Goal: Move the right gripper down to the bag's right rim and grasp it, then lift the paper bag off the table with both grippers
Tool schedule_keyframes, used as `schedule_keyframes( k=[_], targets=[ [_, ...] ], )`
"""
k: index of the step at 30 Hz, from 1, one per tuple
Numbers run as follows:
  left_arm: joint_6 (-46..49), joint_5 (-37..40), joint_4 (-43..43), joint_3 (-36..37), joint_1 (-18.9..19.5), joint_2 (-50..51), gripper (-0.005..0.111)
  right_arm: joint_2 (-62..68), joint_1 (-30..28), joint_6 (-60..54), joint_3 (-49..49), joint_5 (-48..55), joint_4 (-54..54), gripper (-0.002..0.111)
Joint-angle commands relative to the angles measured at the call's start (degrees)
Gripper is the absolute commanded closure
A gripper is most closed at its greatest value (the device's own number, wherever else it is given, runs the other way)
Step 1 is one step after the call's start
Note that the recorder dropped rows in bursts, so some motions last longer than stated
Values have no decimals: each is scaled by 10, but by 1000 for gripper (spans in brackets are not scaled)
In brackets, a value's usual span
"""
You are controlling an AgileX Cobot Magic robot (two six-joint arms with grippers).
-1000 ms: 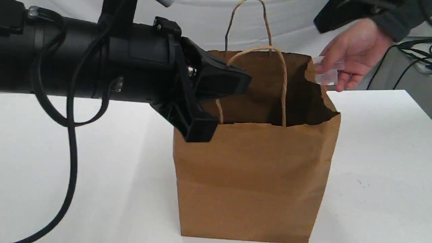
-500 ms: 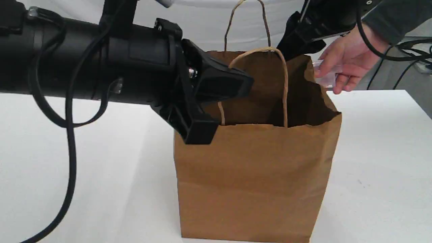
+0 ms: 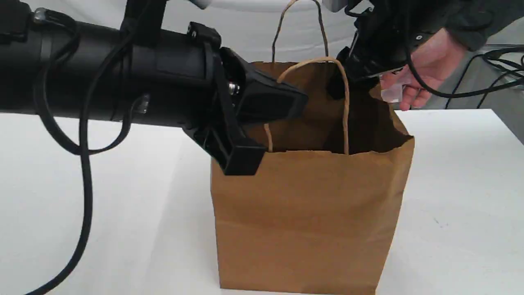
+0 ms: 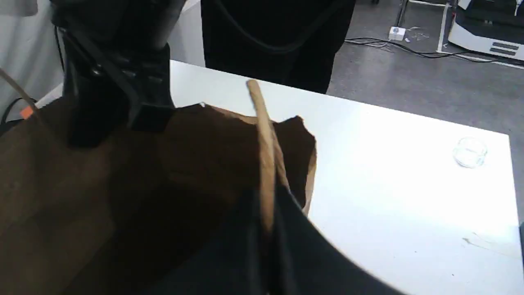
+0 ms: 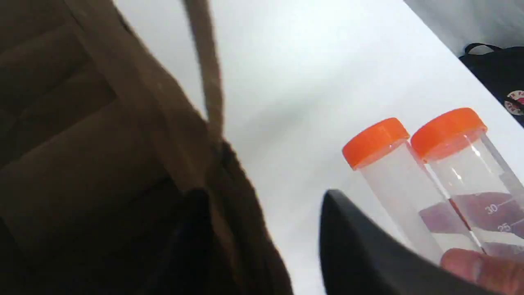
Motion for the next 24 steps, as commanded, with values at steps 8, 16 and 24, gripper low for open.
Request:
schedule_keyframes(
  k=[8, 16, 24],
  targets=[
    [-33, 12, -8, -5, -4, 1, 107, -1, -7, 23, -3, 14, 99, 108],
    [-52, 34, -13, -5, -4, -35, 107, 0, -61, 84, -3, 69, 213, 108],
    [-80, 84, -46, -28, -4, -71, 107, 43, -81, 138, -3, 98, 290, 108]
  ],
)
